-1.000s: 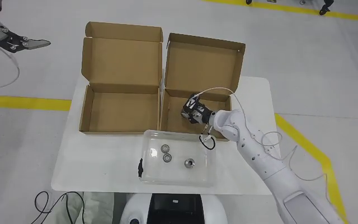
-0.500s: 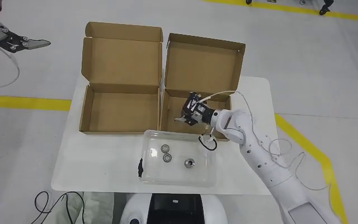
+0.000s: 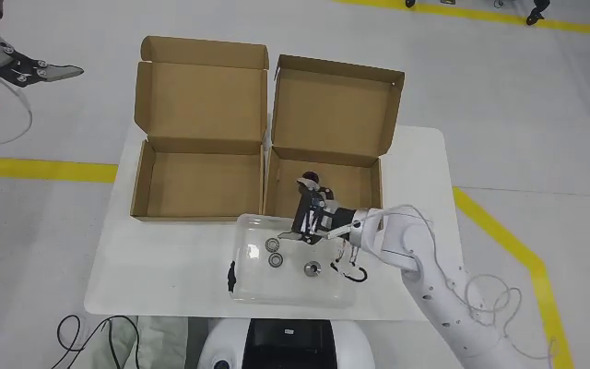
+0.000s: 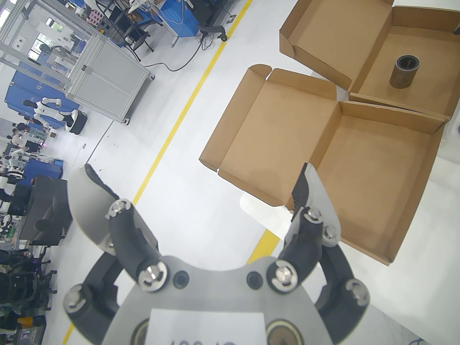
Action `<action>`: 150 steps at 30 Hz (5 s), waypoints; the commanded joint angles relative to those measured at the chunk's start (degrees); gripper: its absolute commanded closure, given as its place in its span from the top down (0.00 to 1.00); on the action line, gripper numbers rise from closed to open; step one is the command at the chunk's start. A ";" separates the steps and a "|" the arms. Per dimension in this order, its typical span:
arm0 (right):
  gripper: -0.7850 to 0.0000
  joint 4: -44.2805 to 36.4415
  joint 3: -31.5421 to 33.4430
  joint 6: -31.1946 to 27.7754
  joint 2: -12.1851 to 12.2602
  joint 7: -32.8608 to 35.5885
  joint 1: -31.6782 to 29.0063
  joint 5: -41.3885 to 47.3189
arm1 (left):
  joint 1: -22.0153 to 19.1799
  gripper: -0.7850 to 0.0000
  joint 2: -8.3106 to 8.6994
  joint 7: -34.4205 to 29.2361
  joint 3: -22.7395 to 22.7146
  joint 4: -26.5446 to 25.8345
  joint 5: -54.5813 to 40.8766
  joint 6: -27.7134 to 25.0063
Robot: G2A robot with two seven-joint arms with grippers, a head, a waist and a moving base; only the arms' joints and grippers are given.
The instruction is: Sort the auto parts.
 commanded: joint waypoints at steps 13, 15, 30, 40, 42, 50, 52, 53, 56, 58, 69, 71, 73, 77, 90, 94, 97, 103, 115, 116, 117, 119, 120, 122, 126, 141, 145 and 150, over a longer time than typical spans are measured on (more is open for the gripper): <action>0.91 -5.75 5.69 -7.21 3.07 1.28 -12.80 -2.22 | 0.00 1.00 0.00 0.00 0.00 0.00 0.00 0.00; 0.90 -5.46 5.89 -7.32 3.28 1.78 -13.40 -2.11 | 0.00 1.00 0.00 0.00 0.00 0.00 0.00 0.00; 0.84 -3.18 2.52 -2.46 3.66 9.85 -14.73 -2.37 | 0.00 1.00 0.00 0.00 0.00 0.00 0.00 0.00; 0.79 -1.44 0.48 0.57 3.67 16.28 -13.79 -0.11 | 0.00 1.00 0.00 0.00 0.00 0.00 0.00 0.00; 0.78 -1.04 0.07 0.81 3.67 16.67 -13.46 0.25 | 0.00 1.00 0.00 0.00 0.00 0.00 0.00 0.00; 0.73 1.90 -2.13 1.41 3.50 17.45 -11.70 1.18 | 0.00 1.00 0.00 0.00 0.00 0.00 0.00 0.00; 0.72 2.49 -2.86 1.81 3.42 18.19 -11.21 1.34 | 0.00 1.00 0.00 0.00 0.00 0.00 0.00 0.00; 0.71 2.81 -3.20 2.08 3.37 18.74 -10.93 1.41 | 0.00 1.00 0.00 0.00 0.00 0.00 0.00 0.00; 0.66 3.56 -4.17 2.67 3.23 19.68 -10.15 1.82 | 0.00 1.00 0.00 0.00 0.00 0.00 0.00 0.00; 0.59 3.94 -4.69 2.98 3.15 20.04 -9.71 2.19 | 0.00 1.00 0.00 0.00 0.00 0.00 0.00 0.00; 0.00 4.43 -5.56 4.04 3.29 20.72 -8.89 3.20 | 0.00 1.00 0.00 0.00 0.00 0.00 0.00 0.00; 0.00 4.00 -5.55 3.82 3.36 19.96 -8.87 3.54 | 0.00 1.00 0.00 0.00 0.00 0.00 0.00 0.00; 0.00 3.59 -5.24 3.31 3.47 18.18 -8.92 3.86 | 0.00 1.00 0.00 0.00 0.00 0.00 0.00 0.00; 0.00 2.63 -4.25 2.40 3.86 14.43 -9.40 3.31 | 0.00 1.00 0.00 0.00 0.00 0.00 0.00 0.00; 0.00 3.13 -0.54 -0.82 4.60 -9.46 -10.67 4.14 | 0.00 1.00 0.00 0.00 0.00 0.00 0.00 0.00; 0.00 4.59 0.18 -1.90 4.53 -18.38 -10.19 5.07 | 0.00 1.00 0.00 0.00 0.00 0.00 0.00 0.00; 0.00 5.41 0.06 -3.27 4.46 -21.63 -9.02 4.75 | 0.00 1.00 0.00 0.00 0.00 0.00 0.00 0.00; 0.00 5.66 -1.02 -5.16 3.97 -25.94 -5.67 5.87 | 0.00 1.00 0.00 0.00 0.00 0.00 0.00 0.00; 0.00 2.68 1.57 -7.30 3.75 -33.00 -0.48 7.57 | 0.00 1.00 0.00 0.00 0.00 0.00 0.00 0.00; 0.00 2.21 1.98 -7.30 3.79 -32.81 -0.16 7.62 | 0.00 1.00 0.00 0.00 0.00 0.00 0.00 0.00; 0.00 1.77 2.40 -7.26 3.84 -32.52 0.13 7.75 | 0.00 1.00 0.00 0.00 0.00 0.00 0.00 0.00; 0.00 0.85 3.21 -7.35 3.92 -31.89 0.65 8.37 | 0.00 1.00 0.00 0.00 0.00 0.00 0.00 0.00; 0.00 0.56 3.54 -7.44 3.96 -31.55 0.81 8.70 | 0.00 1.00 0.00 0.00 0.00 0.00 0.00 0.00; 0.00 -0.12 4.13 -7.34 4.03 -30.94 1.15 9.03 | 0.00 1.00 0.00 0.00 0.00 0.00 0.00 0.00; 0.00 -1.25 5.27 -7.44 4.15 -29.91 1.98 10.04 | 0.00 1.00 0.00 0.00 0.00 0.00 0.00 0.00; 0.00 -2.39 6.52 -7.51 4.11 -28.34 4.89 12.31 | 0.00 1.00 0.00 0.00 0.00 0.00 0.00 0.00; 0.00 -2.51 7.10 -6.98 4.26 -27.27 3.97 12.71 | 0.00 1.00 0.00 0.00 0.00 0.00 0.00 0.00; 0.00 -2.77 9.19 -7.34 4.79 -26.66 1.23 12.53 | 0.00 1.00 0.00 0.00 0.00 0.00 0.00 0.00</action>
